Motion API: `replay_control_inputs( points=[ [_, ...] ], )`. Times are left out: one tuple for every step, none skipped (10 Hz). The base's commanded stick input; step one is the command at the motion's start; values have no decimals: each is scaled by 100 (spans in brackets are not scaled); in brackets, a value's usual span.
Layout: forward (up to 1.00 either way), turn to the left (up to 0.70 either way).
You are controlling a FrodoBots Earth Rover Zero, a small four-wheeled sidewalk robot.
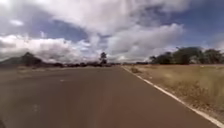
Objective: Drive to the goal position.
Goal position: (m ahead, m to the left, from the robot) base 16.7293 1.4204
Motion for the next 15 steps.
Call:
replay_control_inputs(
  points=[
    [70, 0],
    [70, 0],
    [70, 0],
    [70, 0],
    [70, 0],
    [70, 0],
    [70, 0],
    [70, -6],
    [70, -15],
    [70, -23],
    [70, -31],
    [70, -31],
    [70, -23],
    [70, -15],
    [70, -8]
  ],
)
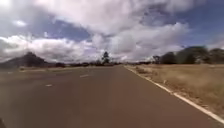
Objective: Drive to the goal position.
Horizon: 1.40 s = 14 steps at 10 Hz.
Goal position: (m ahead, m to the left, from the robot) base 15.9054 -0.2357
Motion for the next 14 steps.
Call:
replay_control_inputs(
  points=[
    [70, 0],
    [70, 0],
    [70, 0],
    [70, 0],
    [70, 0],
    [70, 0],
    [70, 0],
    [70, 0],
    [70, 0],
    [70, 0],
    [70, 0],
    [70, 0],
    [70, 0],
    [70, 0]
  ],
)
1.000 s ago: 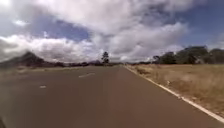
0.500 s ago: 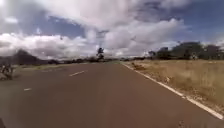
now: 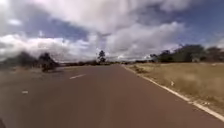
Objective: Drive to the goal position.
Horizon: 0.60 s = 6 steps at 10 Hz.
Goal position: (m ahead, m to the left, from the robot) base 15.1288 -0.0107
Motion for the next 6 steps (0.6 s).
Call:
replay_control_inputs(
  points=[
    [70, 0],
    [70, 0],
    [70, 0],
    [70, 0],
    [70, 0],
    [70, 0]
  ],
)
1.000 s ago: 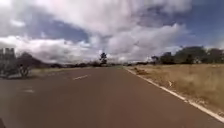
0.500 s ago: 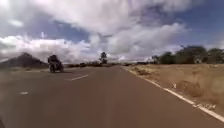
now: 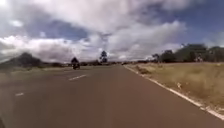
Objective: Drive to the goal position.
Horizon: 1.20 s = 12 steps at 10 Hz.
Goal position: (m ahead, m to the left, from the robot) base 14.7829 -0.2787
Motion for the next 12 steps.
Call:
replay_control_inputs(
  points=[
    [70, 0],
    [70, 0],
    [70, 0],
    [70, 0],
    [70, 0],
    [70, 0],
    [70, 0],
    [70, 0],
    [70, 0],
    [70, 0],
    [70, 0],
    [70, 0]
  ],
)
